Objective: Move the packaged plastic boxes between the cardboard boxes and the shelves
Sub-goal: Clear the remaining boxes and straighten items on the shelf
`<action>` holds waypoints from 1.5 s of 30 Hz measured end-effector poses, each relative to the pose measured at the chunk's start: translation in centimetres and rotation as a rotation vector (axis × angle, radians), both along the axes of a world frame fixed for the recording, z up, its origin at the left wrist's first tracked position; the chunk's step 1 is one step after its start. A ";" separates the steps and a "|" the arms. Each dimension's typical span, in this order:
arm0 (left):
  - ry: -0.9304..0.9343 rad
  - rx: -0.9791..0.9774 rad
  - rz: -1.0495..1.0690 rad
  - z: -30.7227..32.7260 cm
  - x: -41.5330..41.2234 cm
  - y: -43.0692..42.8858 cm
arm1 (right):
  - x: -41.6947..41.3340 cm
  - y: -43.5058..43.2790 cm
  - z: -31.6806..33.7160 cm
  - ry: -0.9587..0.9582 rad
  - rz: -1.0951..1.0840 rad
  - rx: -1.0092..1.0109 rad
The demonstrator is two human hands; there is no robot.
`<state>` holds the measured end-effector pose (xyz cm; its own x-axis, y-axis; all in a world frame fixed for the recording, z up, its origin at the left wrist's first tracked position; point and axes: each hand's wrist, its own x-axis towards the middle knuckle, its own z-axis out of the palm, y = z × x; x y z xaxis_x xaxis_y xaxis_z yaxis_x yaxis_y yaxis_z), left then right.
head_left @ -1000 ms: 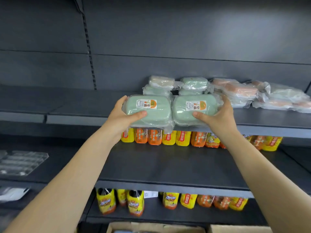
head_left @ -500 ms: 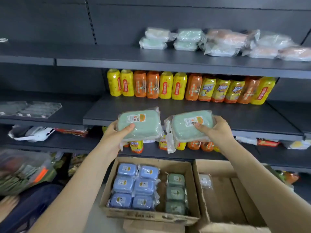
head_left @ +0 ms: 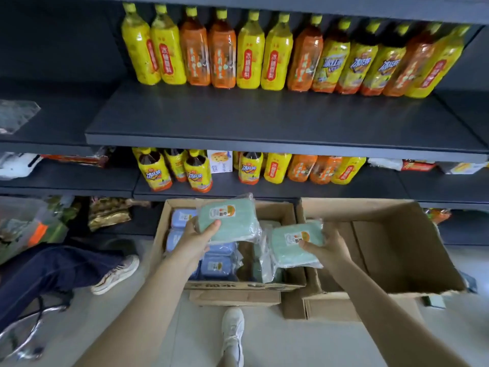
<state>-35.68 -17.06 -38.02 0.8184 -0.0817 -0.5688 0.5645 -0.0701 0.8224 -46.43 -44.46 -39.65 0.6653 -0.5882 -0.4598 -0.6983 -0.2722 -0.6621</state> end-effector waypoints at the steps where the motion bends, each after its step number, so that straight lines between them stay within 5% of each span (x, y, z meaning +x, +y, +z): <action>1: 0.030 0.006 -0.017 -1.2 0.8 -0.4 | 0.4 0.0 -1.0 0.034 0.005 0.005; 21: 0.226 0.154 -0.277 -25.9 13.2 -12.8 | 8.5 0.1 -20.8 0.323 -0.261 0.065; 27: 0.315 0.426 -0.375 -33.0 14.1 -17.6 | 8.9 0.7 -26.1 0.273 -0.235 0.100; 35: 0.265 0.488 -0.427 -37.9 14.6 -20.3 | 10.2 0.1 -30.5 0.210 -0.311 0.185; 45: 0.312 0.334 -0.426 -38.2 15.7 -19.5 | 11.2 0.4 -35.1 0.100 -0.491 0.257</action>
